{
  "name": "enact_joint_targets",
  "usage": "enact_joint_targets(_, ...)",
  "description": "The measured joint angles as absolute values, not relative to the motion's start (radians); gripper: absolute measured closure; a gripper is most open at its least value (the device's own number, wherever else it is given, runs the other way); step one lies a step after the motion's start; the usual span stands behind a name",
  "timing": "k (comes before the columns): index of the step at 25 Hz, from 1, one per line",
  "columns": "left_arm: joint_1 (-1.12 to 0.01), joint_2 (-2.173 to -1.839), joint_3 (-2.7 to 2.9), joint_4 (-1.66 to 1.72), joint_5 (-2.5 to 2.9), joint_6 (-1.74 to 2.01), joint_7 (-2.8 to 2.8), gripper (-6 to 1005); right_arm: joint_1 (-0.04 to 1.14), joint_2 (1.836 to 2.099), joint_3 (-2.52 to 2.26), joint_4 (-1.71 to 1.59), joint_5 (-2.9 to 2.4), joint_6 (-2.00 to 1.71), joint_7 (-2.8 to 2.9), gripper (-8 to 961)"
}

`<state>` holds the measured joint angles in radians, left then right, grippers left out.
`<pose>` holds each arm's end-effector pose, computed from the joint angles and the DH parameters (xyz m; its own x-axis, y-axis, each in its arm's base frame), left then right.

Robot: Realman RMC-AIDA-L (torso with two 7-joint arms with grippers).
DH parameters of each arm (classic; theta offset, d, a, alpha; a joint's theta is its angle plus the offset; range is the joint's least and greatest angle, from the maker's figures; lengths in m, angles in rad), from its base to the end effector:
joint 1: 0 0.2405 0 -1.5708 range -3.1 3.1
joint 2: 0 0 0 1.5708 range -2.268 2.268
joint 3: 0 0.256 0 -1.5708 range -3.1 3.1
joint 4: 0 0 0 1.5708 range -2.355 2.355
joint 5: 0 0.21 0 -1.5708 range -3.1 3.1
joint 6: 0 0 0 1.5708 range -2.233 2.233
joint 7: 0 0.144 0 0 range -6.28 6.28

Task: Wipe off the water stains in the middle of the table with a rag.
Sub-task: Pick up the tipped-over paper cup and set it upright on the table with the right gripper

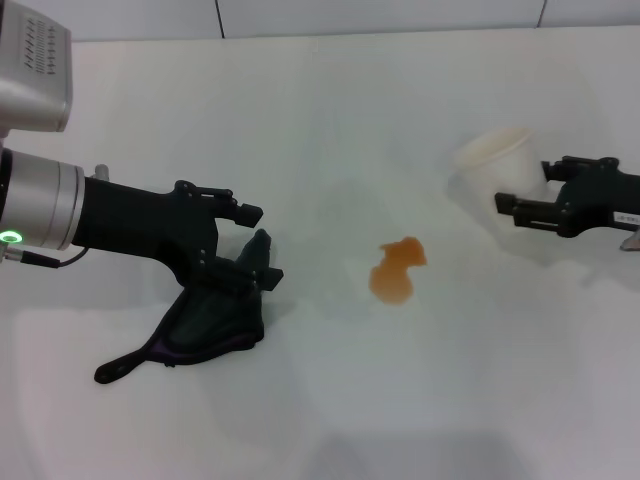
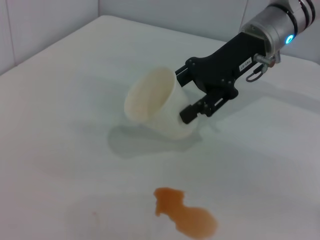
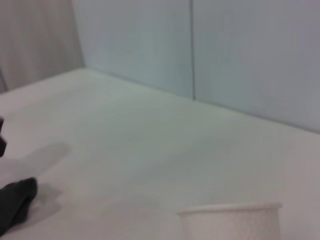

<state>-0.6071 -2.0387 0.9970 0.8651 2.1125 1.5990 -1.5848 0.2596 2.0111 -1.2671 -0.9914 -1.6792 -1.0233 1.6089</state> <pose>-0.2202 0.3455 -0.0005 0.9489 0.2608 0.1776 0.2727 -0.9610 -0.0461 0.2844 0.3416 0.0172 0.8240 -0.3736 -0.4260 -0.5517 -0.7001 -0.4533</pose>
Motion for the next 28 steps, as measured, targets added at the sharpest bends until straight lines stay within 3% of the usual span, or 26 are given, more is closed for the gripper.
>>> enact_joint_targets(28,-0.610,-2.049,0.997,0.865,2.111,1.589,-1.585,121,0.271,2.012,-1.204,-0.756,-1.511,-1.091,1.386,267)
